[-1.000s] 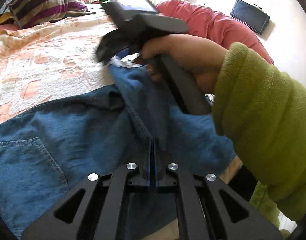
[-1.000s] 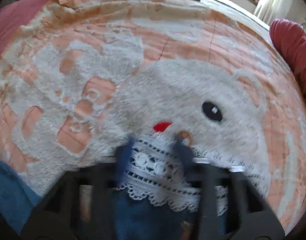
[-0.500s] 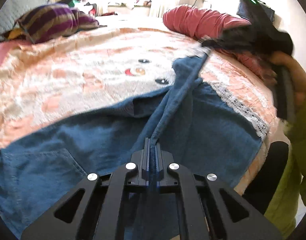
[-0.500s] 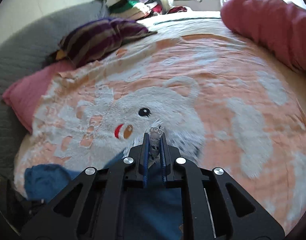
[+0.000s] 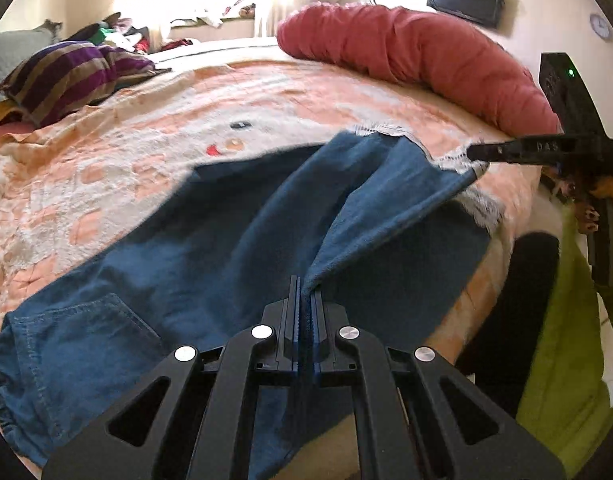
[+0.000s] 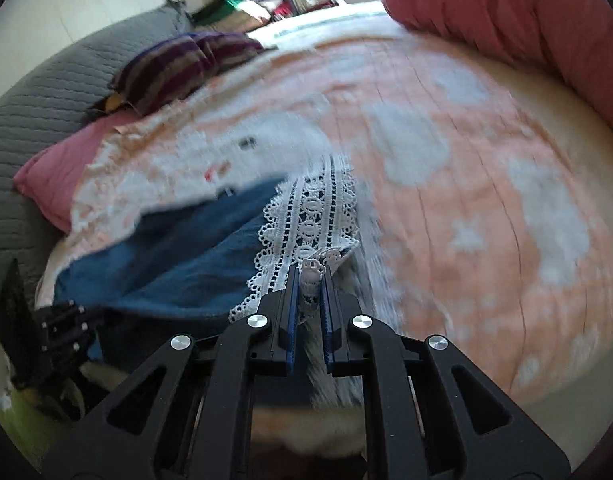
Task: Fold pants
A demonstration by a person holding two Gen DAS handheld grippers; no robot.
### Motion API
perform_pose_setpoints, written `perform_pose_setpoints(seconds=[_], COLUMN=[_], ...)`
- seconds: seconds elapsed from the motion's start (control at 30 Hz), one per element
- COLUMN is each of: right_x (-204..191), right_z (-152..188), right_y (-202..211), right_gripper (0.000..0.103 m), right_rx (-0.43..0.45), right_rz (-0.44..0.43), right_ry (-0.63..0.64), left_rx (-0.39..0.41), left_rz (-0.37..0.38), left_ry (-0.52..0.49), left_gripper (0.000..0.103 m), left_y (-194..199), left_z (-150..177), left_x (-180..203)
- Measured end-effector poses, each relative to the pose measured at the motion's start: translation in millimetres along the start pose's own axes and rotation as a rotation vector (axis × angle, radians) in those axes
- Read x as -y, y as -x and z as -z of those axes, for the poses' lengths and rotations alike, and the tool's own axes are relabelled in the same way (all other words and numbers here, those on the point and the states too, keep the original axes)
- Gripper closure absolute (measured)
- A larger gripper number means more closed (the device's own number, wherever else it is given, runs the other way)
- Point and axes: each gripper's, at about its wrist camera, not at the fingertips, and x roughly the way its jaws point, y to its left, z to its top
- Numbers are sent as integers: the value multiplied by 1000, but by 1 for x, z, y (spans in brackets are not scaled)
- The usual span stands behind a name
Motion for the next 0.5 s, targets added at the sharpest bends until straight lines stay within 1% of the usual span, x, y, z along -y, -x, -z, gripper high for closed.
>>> perform_pose_setpoints(seconds=[0.07, 0.17, 0.23, 0.33, 0.5], right_x=[9, 14, 17, 18, 19], right_z=[15, 30, 37, 41, 44], right_y=[2, 9, 14, 13, 6], right_gripper=[98, 98, 98, 98, 97], right_rx=[-11, 5, 20, 19, 4], right_rz=[13, 27, 49, 112, 152], right_ry=[-31, -42, -39, -11, 9], left_rx=[-7, -17, -23, -47, -84], left_rz=[8, 17, 22, 31, 18], left_ry=[-15, -45, -66, -86, -107], left_gripper=[99, 99, 96, 96, 96], left_y=[0, 0, -1, -7, -16], left_z=[2, 5, 8, 11, 18], left_x=[5, 14, 18, 25, 34])
